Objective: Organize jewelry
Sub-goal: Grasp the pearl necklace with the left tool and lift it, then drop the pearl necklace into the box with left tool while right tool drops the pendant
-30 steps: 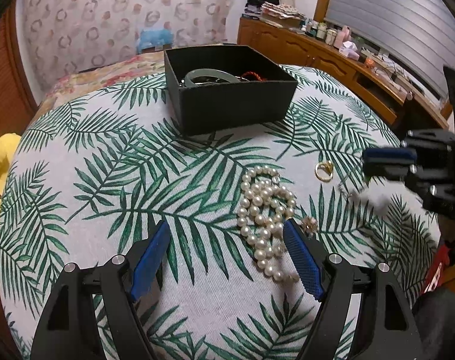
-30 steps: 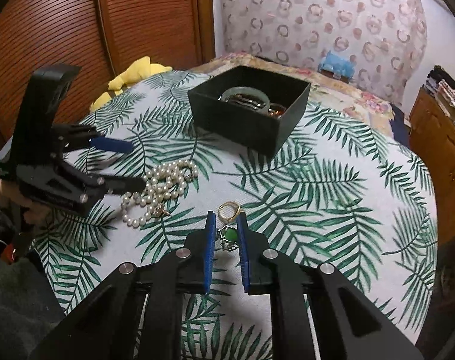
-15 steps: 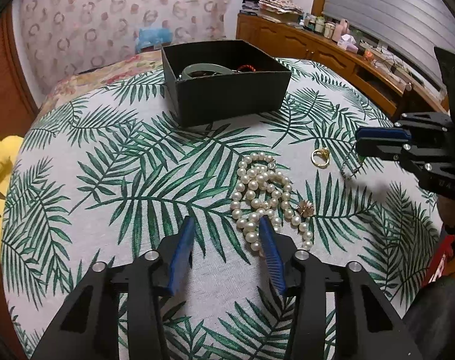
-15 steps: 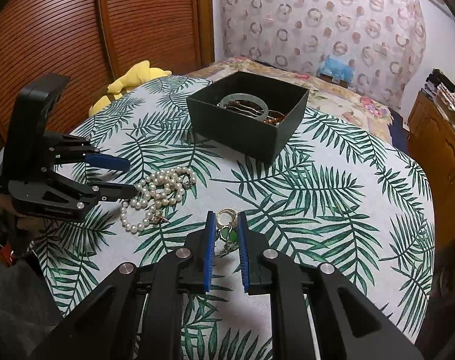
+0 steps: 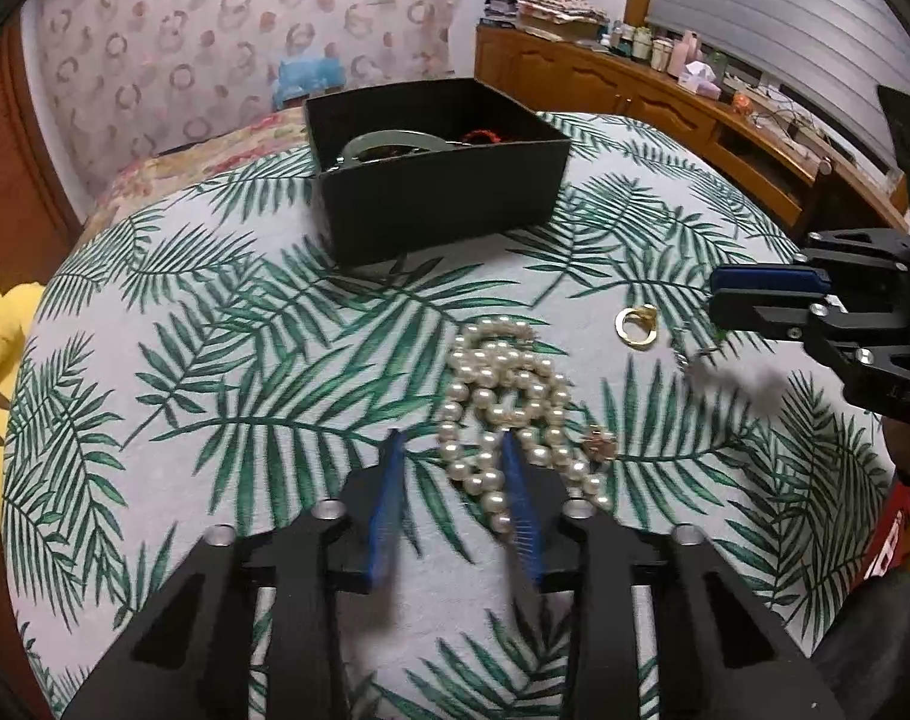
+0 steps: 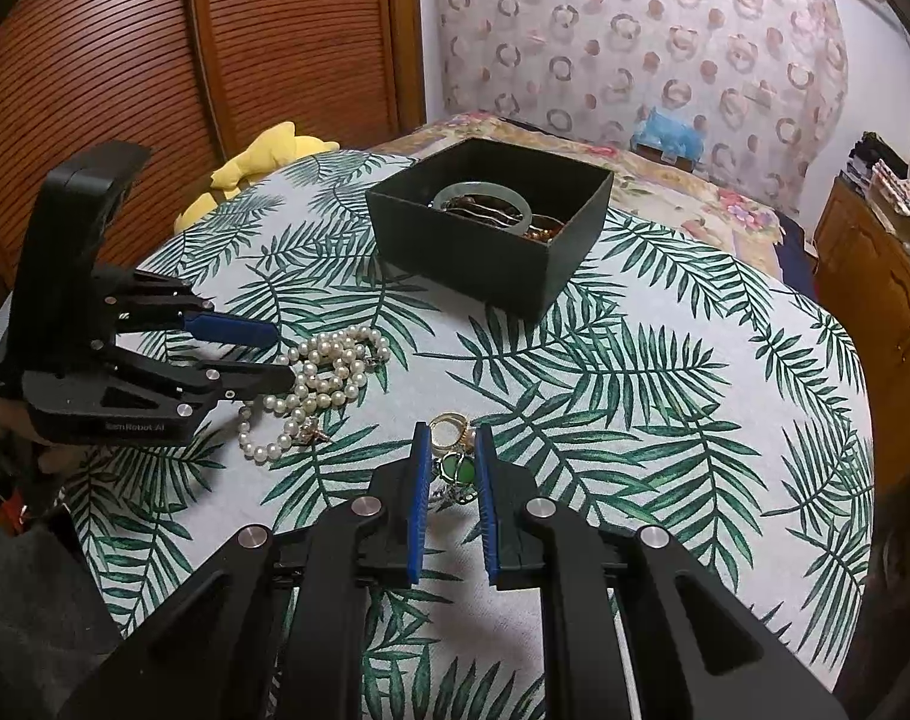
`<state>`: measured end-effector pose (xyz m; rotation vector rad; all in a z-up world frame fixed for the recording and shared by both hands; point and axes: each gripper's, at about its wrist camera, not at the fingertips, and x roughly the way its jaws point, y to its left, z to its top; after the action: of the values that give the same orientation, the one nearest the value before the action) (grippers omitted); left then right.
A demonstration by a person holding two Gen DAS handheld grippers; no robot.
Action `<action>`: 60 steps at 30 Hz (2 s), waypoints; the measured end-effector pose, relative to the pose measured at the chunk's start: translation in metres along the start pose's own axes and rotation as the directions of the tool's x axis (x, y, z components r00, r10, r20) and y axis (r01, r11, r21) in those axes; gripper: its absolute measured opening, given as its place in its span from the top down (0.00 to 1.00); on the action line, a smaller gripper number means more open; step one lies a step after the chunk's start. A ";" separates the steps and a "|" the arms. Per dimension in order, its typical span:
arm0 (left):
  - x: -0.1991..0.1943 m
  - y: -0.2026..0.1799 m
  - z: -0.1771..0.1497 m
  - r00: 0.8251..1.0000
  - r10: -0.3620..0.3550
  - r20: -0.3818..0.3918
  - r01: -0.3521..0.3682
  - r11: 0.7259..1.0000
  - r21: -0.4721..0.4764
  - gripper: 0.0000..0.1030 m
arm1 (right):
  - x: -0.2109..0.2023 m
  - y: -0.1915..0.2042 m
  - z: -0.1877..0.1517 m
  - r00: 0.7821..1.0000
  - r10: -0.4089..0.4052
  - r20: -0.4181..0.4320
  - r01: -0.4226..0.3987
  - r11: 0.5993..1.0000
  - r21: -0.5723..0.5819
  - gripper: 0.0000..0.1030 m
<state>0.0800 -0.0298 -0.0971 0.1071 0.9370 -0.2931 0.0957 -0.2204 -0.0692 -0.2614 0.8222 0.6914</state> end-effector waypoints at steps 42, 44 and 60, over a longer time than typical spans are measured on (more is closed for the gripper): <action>-0.094 0.029 0.111 0.937 -0.048 0.345 0.060 0.998 -0.025 0.94 | -0.023 -0.029 0.093 0.987 0.011 0.157 -0.006 0.999 -0.034 0.84; -0.097 0.031 0.121 0.932 -0.048 0.359 0.061 0.998 -0.023 0.94 | -0.022 -0.031 0.100 0.986 0.015 0.164 -0.009 0.999 -0.034 0.84; -0.111 0.038 0.178 0.896 -0.038 0.442 0.045 0.999 -0.004 0.93 | 0.010 -0.053 0.141 0.984 0.046 0.173 -0.046 0.999 -0.009 0.84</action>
<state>0.1675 -0.0096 0.0960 0.0043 0.4875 -0.3332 0.2175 -0.1897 0.0142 -0.1840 0.6619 0.7486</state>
